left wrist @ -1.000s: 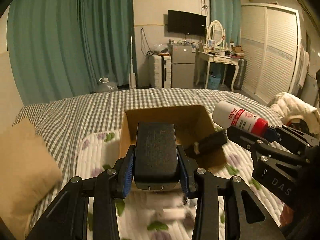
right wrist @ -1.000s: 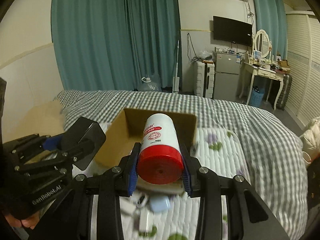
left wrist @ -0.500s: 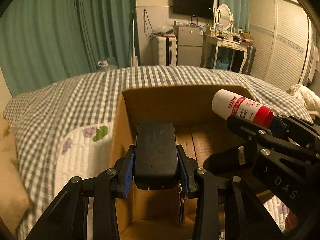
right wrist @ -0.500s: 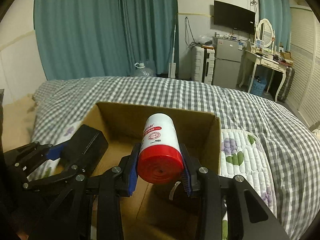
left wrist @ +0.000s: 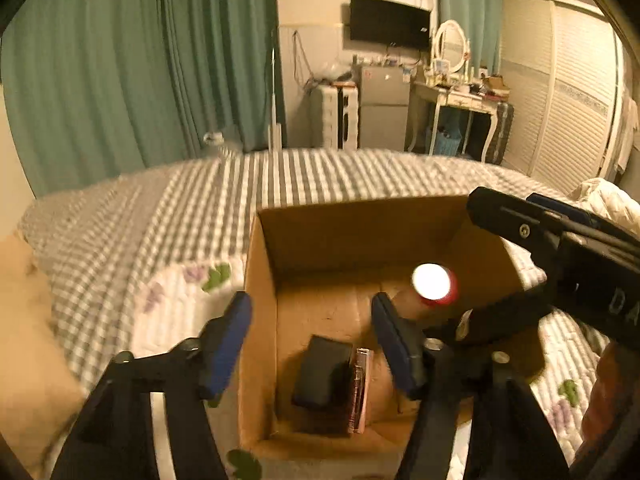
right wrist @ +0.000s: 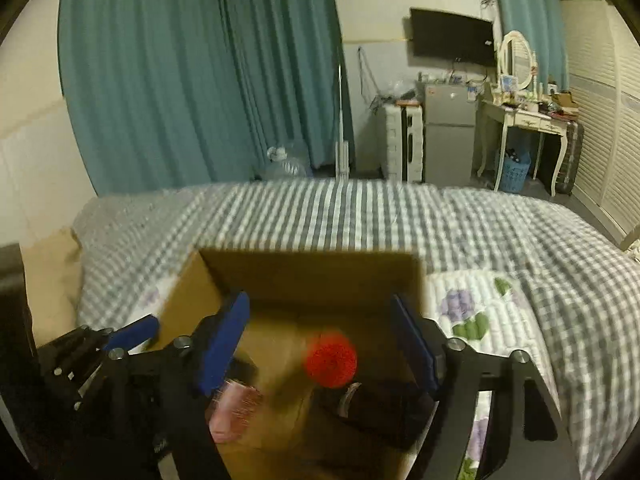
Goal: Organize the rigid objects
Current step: 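Grasp the slim white charger with the right tool while the left tool grasps the square white charger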
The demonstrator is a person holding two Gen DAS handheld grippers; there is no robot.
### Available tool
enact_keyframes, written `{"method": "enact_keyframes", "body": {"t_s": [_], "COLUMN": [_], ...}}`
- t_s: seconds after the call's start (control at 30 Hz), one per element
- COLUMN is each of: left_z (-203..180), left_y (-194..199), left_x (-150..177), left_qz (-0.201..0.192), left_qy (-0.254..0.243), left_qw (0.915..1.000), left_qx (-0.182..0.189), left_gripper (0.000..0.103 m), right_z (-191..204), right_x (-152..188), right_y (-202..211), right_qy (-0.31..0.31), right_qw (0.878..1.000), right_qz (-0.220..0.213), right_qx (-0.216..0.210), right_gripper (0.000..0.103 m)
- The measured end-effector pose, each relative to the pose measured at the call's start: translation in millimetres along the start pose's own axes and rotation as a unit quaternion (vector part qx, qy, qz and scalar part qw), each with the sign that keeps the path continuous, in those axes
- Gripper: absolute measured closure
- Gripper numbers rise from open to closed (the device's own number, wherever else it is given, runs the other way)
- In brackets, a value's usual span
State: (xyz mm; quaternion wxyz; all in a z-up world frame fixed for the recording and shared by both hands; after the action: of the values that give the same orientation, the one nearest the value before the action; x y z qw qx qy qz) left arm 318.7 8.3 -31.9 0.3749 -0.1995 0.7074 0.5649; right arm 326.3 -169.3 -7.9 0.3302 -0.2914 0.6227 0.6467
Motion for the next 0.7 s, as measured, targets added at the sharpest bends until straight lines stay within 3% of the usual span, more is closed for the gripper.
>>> {"method": "enact_keyframes", "body": {"t_s": [0.13, 0.2, 0.33, 0.5, 0.7], "left_z": [-11, -15, -25, -36, -27], "left_y": [54, 78, 122, 142, 129], "left_x": [-7, -4, 15, 55, 119], "left_qz": [-0.027, -0.039, -0.051, -0.043, -0.002], "left_qy": [-0.006, -0.004, -0.007, -0.008, 0.033], "left_qw": [0.9996, 0.9992, 0.9987, 0.999, 0.9994], "left_qx": [0.004, 0.006, 0.0, -0.011, -0.003], "left_gripper": [0.033, 0.023, 0.013, 0.0, 0.0], "right_z": [-9, -11, -14, -16, -18], "right_x": [-15, -17, -4, 34, 98], "right_y": [51, 74, 126, 162, 169], "right_qy": [0.004, 0.009, 0.02, 0.033, 0.07], "right_qw": [1.0, 1.0, 0.999, 0.999, 0.997], "right_qz": [-0.011, -0.018, -0.028, -0.008, 0.026], "right_qx": [0.004, 0.005, 0.004, 0.01, 0.028], "right_gripper": [0.03, 0.03, 0.027, 0.018, 0.014]}}
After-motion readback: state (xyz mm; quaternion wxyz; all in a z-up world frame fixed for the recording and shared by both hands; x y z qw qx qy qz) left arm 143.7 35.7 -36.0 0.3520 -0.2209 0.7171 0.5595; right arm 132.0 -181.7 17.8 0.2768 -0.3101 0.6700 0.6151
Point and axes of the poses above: each gripper's, at about its wrist camera, not at the fingertips, and y roughly against the way its jaws point, z to its left, x to its underside, the point moved 2 cm from there along -y, roughly the way its jaws point, and after that the axes turned 11 degrees about x, right-handed, at the moved point
